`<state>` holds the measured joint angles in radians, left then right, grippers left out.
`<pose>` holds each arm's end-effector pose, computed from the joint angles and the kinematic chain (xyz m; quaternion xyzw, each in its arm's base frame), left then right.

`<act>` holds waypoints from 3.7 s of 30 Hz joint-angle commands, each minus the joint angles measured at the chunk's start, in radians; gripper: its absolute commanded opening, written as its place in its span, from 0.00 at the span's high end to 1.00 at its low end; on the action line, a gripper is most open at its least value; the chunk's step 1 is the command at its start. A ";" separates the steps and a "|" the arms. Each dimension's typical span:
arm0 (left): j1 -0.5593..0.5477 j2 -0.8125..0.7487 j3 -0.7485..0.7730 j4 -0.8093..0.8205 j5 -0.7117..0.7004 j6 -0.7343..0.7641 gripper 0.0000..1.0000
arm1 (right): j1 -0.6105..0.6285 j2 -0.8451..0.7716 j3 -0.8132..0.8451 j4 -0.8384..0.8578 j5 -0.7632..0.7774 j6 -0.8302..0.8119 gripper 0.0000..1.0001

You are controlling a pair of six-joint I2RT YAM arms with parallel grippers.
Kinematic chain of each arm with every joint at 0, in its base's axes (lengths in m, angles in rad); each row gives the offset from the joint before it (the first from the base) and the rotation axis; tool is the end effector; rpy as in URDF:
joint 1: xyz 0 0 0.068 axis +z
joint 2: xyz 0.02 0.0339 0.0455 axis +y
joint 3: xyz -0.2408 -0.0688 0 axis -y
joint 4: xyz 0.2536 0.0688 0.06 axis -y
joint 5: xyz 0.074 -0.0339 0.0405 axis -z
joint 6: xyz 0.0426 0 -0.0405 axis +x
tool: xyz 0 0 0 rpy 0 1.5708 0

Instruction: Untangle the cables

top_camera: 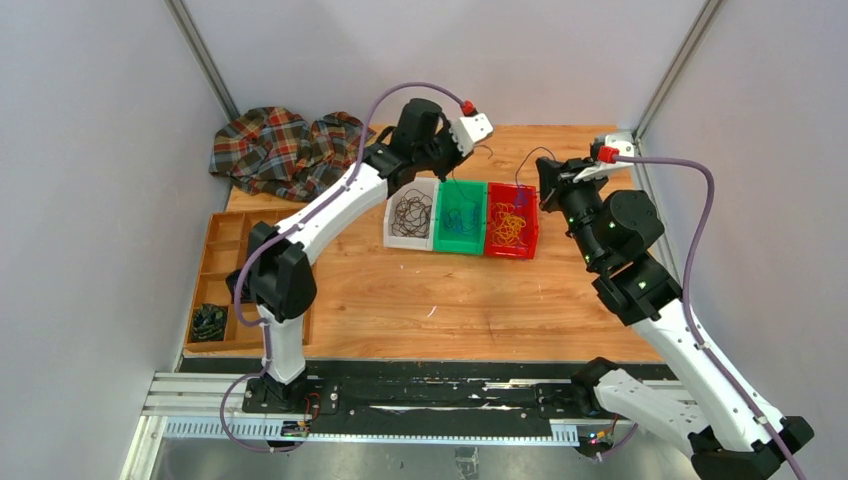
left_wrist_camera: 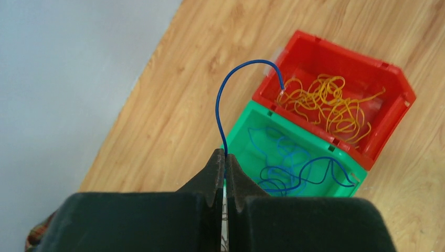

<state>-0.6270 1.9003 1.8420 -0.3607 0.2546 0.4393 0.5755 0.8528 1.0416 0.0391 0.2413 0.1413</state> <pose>0.3661 -0.2785 0.3396 0.4824 0.6813 -0.1566 0.5278 0.1832 0.1067 0.4274 -0.0410 0.6234 0.2025 0.7541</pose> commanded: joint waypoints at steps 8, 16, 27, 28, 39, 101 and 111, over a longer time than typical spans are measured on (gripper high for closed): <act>-0.057 0.157 -0.054 -0.042 -0.180 0.093 1.00 | -0.054 0.051 0.053 -0.011 0.050 -0.056 0.99; -0.083 0.226 -0.156 0.049 -0.290 0.219 1.00 | -0.074 0.067 0.055 -0.027 0.044 -0.047 0.99; -0.083 0.245 0.008 -0.195 -0.136 0.126 0.49 | -0.078 -0.130 -0.028 -0.184 0.089 -0.026 0.99; -0.083 0.232 0.020 -0.221 -0.118 0.115 0.39 | -0.079 -0.150 -0.035 -0.201 0.093 -0.026 0.99; -0.077 0.065 0.283 -0.550 -0.147 0.002 0.02 | -0.079 -0.097 0.011 -0.221 0.058 -0.014 0.99; 0.555 -0.361 -0.013 -0.589 -0.045 -0.335 0.02 | 0.029 1.055 0.299 -0.147 -0.075 0.013 0.90; 0.556 -0.366 -0.035 -0.589 -0.034 -0.337 0.02 | 0.029 0.870 0.308 -0.152 -0.138 -0.019 0.32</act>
<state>-0.0795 1.5734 1.8191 -0.9665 0.2066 0.0978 0.6041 1.8263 1.3125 -0.0937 0.1173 0.1375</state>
